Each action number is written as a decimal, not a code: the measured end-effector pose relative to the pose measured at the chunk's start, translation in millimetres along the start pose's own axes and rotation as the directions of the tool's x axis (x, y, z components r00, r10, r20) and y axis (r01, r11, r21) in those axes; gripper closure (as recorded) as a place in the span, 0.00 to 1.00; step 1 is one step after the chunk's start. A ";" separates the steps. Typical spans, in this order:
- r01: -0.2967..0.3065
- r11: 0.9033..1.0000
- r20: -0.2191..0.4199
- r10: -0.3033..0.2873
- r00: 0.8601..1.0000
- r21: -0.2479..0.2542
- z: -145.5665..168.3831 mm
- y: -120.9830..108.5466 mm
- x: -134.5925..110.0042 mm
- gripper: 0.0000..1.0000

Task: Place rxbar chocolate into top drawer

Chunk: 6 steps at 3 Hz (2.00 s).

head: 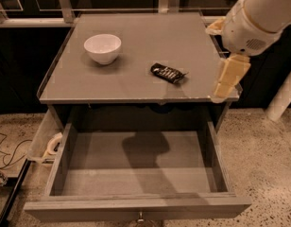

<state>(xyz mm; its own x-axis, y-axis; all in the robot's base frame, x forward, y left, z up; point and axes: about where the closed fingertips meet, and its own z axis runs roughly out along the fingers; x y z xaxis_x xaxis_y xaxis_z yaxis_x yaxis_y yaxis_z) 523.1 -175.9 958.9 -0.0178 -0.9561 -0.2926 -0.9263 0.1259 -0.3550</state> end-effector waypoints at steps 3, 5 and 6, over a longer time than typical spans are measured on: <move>-0.051 0.997 0.233 0.065 0.970 -0.064 48.9 -61.5 -3.4 0.00; -0.180 0.979 0.351 0.202 0.914 -0.094 101.0 -77.6 -6.1 0.00; -0.282 0.946 0.376 0.321 0.869 -0.158 131.5 -83.3 -8.0 0.00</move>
Offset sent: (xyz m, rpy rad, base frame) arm 0.1108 0.0040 -0.0313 0.3995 0.1183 0.0575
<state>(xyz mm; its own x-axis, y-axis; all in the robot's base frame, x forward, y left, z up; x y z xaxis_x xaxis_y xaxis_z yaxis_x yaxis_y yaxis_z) 649.8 -143.9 874.1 -0.1719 -0.6911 -0.7020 -0.9310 0.3468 -0.1135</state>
